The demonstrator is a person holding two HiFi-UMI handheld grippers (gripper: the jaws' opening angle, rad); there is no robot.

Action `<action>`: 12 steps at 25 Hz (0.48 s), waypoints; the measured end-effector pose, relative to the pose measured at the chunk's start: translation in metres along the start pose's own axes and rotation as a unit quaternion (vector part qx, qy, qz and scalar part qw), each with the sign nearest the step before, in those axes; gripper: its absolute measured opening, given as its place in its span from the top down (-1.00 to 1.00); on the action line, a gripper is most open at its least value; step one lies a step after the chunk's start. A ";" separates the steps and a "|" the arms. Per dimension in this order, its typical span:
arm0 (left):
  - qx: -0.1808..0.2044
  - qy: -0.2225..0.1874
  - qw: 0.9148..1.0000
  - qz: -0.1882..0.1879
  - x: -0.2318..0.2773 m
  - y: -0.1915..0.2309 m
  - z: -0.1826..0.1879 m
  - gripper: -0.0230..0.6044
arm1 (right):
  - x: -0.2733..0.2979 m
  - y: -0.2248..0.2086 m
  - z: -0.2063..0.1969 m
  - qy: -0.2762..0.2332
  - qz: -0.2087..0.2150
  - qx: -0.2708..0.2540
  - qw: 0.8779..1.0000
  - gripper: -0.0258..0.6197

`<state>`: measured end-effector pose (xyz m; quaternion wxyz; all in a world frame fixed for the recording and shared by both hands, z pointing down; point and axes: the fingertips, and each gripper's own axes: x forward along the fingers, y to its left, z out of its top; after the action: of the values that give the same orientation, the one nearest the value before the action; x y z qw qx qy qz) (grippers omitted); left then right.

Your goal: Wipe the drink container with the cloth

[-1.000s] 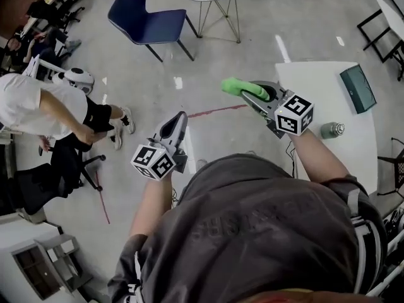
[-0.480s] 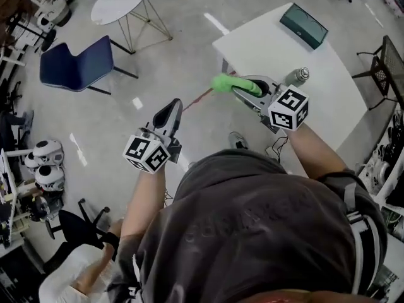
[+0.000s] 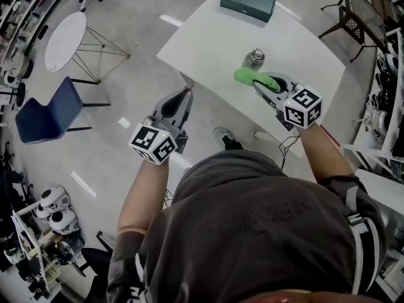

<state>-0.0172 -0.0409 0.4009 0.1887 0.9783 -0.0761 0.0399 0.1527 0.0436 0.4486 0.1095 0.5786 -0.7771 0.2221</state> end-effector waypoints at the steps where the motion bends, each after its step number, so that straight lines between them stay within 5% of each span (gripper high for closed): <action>1: 0.001 0.004 1.000 -0.009 0.014 -0.004 -0.003 0.91 | -0.005 -0.014 -0.006 0.005 -0.012 0.003 1.000 0.67; 12: -0.007 0.052 0.998 -0.047 0.094 -0.019 -0.046 0.91 | -0.013 -0.099 -0.071 0.070 -0.069 0.029 0.995 0.67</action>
<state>0.0761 -0.0190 0.4465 0.2005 0.9761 -0.0205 0.0812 0.2441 0.0654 0.5271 0.1615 0.6169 -0.7189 0.2767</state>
